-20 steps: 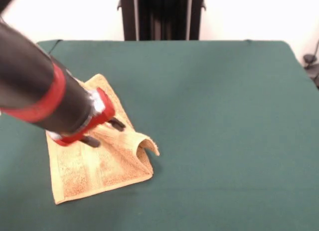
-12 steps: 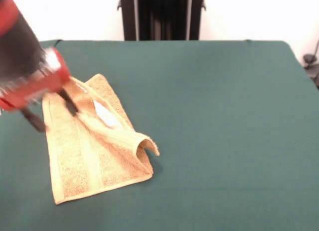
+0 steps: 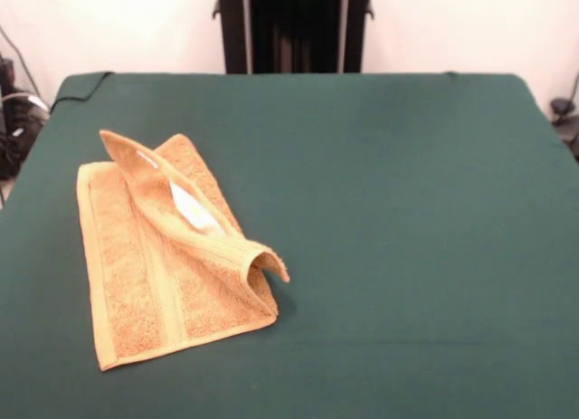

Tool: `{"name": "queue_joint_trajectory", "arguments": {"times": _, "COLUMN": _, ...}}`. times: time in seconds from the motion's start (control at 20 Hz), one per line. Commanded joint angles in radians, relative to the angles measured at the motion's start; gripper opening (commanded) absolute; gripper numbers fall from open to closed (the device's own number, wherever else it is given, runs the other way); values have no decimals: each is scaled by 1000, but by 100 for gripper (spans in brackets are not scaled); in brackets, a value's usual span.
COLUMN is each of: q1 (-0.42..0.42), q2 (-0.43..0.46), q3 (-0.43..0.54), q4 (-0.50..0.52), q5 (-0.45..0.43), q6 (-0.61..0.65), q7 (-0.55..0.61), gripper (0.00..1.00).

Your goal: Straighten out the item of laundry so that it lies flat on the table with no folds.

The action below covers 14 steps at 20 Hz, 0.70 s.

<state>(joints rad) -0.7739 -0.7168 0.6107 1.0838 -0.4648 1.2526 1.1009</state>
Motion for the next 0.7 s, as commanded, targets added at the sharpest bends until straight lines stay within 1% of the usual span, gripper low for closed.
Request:
{"name": "queue_joint_trajectory", "arguments": {"times": 0.05, "q1": -5, "q2": -120, "q3": -68, "q4": 377, "q5": 44, "q6": -256, "q7": 194, "gripper": 100}}
{"name": "queue_joint_trajectory", "arguments": {"times": 0.1, "q1": -15, "q2": -125, "q3": -79, "q4": 420, "q5": 58, "q6": -298, "q7": 218, "gripper": 100}}
{"name": "queue_joint_trajectory", "arguments": {"times": 0.3, "q1": -5, "q2": -120, "q3": -120, "q4": 476, "q5": 99, "q6": -361, "q7": 266, "gripper": 100}}
{"name": "queue_joint_trajectory", "arguments": {"times": 0.7, "q1": 59, "q2": -69, "q3": -188, "q4": 473, "q5": 177, "q6": -361, "q7": 303, "gripper": 100}}
